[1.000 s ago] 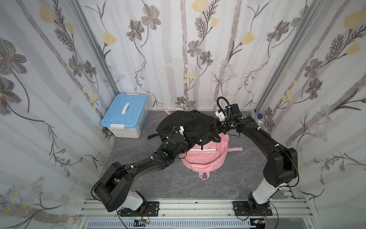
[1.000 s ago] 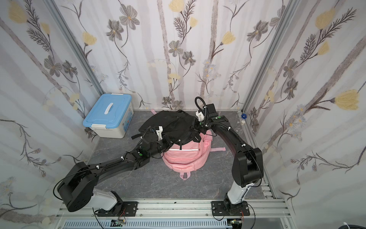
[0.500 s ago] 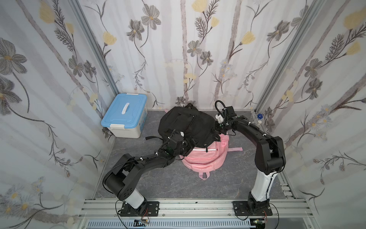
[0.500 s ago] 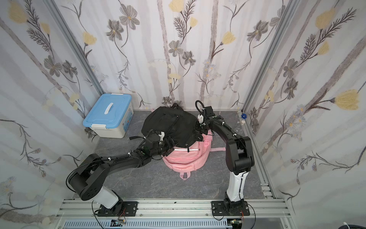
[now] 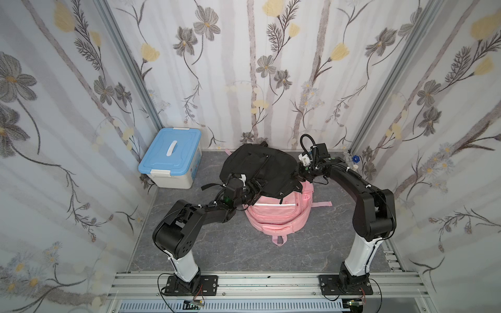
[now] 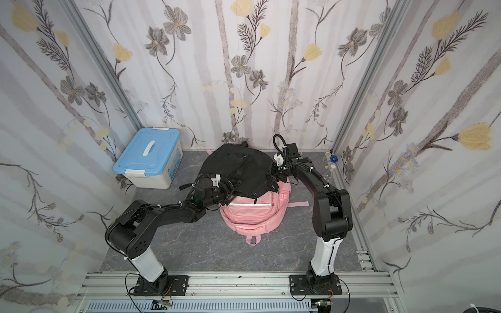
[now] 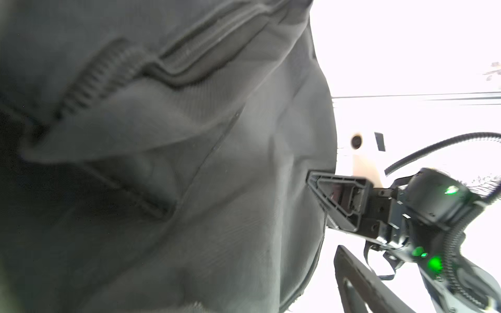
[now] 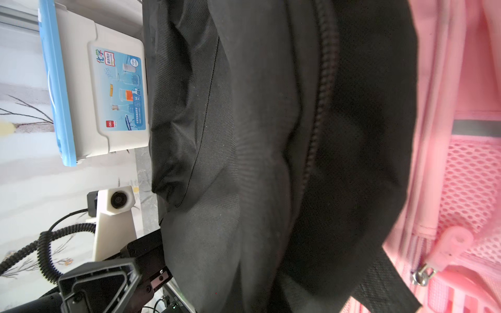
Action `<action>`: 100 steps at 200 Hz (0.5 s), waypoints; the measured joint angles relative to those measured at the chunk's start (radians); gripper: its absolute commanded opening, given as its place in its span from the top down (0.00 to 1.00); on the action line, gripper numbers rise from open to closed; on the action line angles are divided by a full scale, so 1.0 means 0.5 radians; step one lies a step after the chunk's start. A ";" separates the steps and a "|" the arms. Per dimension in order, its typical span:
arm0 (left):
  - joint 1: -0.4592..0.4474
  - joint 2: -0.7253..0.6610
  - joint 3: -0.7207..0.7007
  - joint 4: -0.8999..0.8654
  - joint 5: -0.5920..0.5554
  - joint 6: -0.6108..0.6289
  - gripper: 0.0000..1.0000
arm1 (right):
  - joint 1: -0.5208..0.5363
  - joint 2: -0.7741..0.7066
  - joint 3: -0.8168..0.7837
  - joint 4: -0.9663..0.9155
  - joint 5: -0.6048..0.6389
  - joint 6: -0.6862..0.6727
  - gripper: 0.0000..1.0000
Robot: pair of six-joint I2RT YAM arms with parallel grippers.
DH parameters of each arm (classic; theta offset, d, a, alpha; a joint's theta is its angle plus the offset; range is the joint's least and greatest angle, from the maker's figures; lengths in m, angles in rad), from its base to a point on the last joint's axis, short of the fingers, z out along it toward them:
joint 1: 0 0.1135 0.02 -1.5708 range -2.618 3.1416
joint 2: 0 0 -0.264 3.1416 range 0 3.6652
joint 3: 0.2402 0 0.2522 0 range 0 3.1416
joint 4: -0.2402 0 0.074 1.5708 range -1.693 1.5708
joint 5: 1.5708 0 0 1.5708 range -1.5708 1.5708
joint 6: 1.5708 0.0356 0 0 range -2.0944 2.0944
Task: Zip up the backpack
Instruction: Adjust the backpack at the center of the board.
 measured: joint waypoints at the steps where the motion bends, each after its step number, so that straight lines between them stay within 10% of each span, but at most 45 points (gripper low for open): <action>1: 0.002 0.003 0.002 0.003 0.002 0.000 0.12 | -0.002 -0.001 -0.002 0.000 -0.003 -0.001 1.00; 100: 0.132 0.347 0.156 0.426 0.131 -0.112 0.96 | -0.111 0.043 -0.068 0.144 -0.313 0.167 1.00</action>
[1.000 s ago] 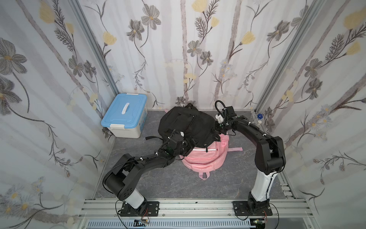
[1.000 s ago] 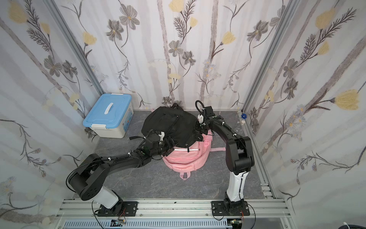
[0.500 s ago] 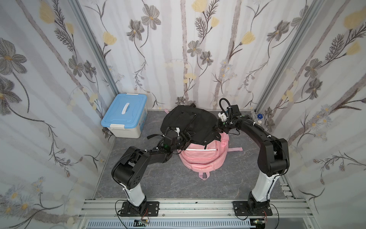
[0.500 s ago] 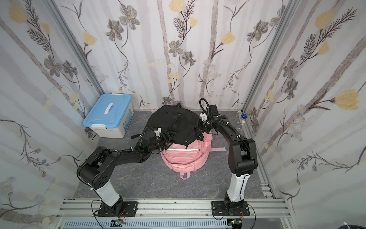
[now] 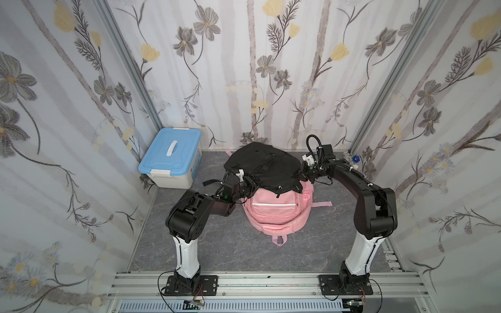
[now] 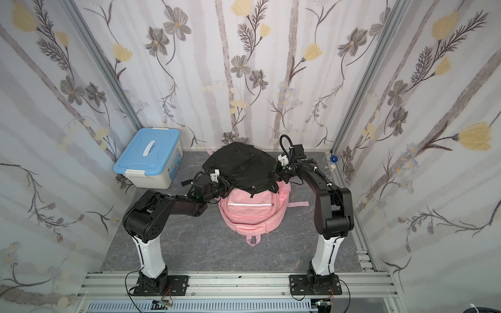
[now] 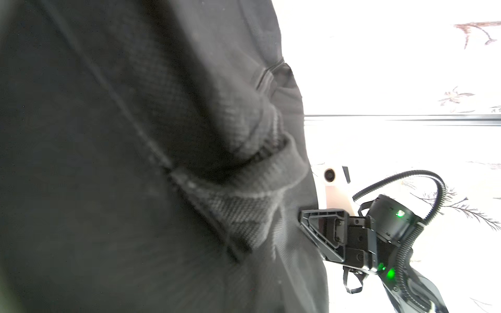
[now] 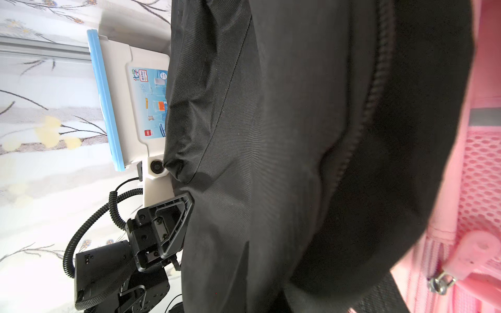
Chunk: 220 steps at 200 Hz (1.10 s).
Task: Zip up the backpack
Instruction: Adjust the backpack at the center of the board.
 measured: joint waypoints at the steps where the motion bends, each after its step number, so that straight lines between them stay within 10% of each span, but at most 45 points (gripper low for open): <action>1: 0.000 0.000 0.001 0.002 0.000 0.000 0.97 | -0.001 0.000 -0.002 0.002 -0.004 0.004 1.00; 13: 0.001 0.000 0.009 0.030 0.000 0.002 1.00 | -0.004 0.000 -0.017 0.024 -0.023 0.020 1.00; 44: 0.005 -0.027 0.008 0.043 -0.002 0.003 1.00 | -0.004 -0.031 -0.029 0.002 -0.019 -0.002 0.38; 65: -0.009 -0.072 0.005 0.036 -0.014 0.011 1.00 | 0.009 -0.140 -0.038 -0.050 0.083 -0.086 0.29; 102: -0.044 -0.132 0.005 -0.057 -0.054 0.058 1.00 | 0.083 -0.488 -0.207 -0.077 0.382 -0.246 0.28; 122: -0.063 -0.170 0.020 -0.140 -0.072 0.087 1.00 | 0.202 -0.674 -0.348 -0.041 0.470 -0.341 0.44; 220: -0.098 -0.257 0.051 -0.385 -0.111 0.174 1.00 | 0.389 -0.816 -0.691 0.261 0.213 -0.362 0.59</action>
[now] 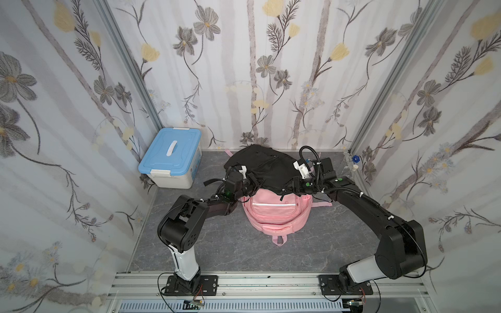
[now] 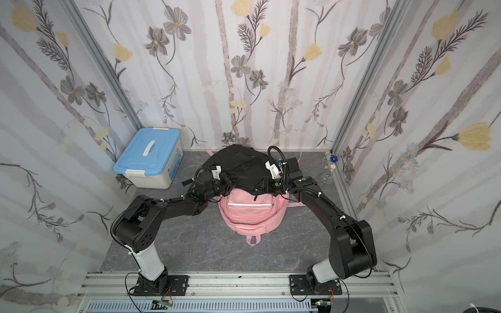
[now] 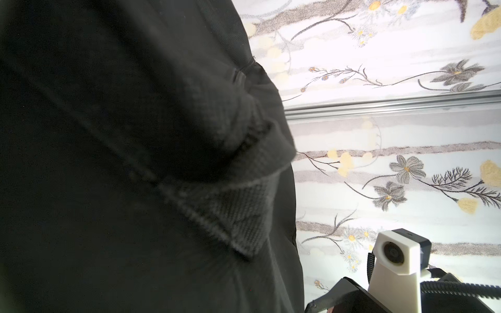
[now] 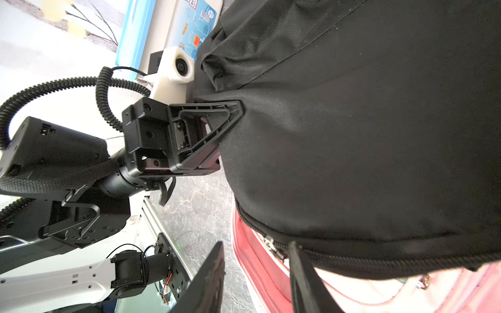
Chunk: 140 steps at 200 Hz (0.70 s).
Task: Zip up the backpack
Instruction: Adjust the backpack at the center of the board.
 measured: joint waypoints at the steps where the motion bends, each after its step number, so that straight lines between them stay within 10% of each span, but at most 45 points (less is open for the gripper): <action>1: 0.000 0.000 0.000 -0.002 -0.001 0.000 1.00 | 0.000 0.000 0.000 -0.001 0.000 0.000 0.59; 140: -0.004 -0.014 0.034 -0.108 -0.015 0.023 1.00 | 0.010 -0.021 -0.128 -0.020 0.017 -0.017 0.58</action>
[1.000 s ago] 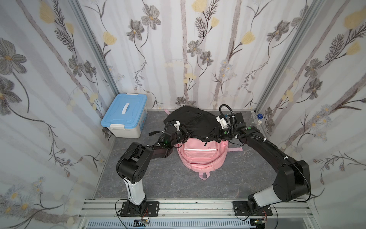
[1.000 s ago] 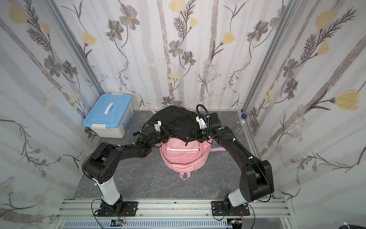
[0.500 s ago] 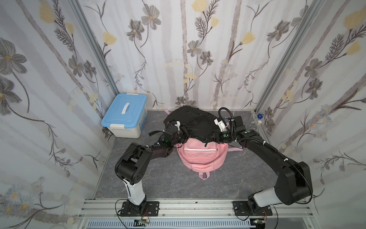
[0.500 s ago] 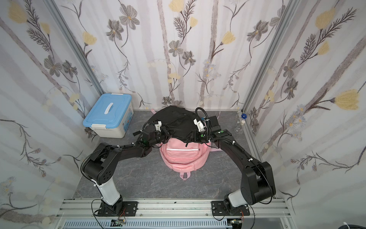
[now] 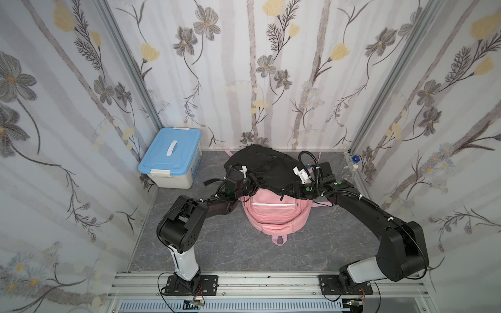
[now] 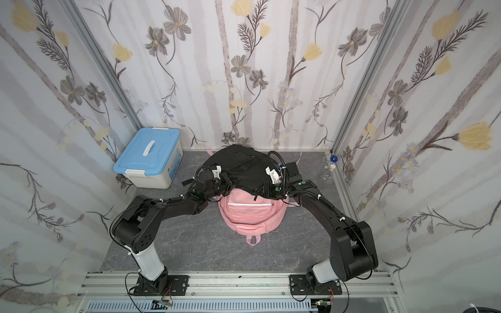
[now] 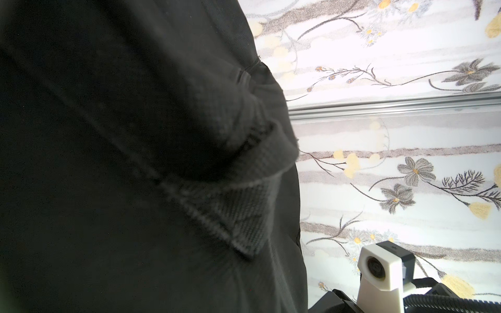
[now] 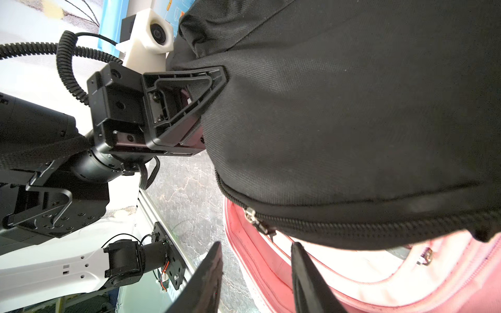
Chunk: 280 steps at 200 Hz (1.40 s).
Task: Zip up the backpack
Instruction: Adjust the backpack at the center of the board.
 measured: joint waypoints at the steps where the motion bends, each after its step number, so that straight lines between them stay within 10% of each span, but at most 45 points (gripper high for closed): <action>1: 0.000 0.000 0.001 0.000 0.000 0.000 1.00 | 0.000 0.002 0.000 0.002 0.000 0.000 0.58; 280: -0.043 0.069 0.058 -0.053 -0.029 -0.001 1.00 | 0.021 0.082 0.112 0.082 -0.014 0.083 1.00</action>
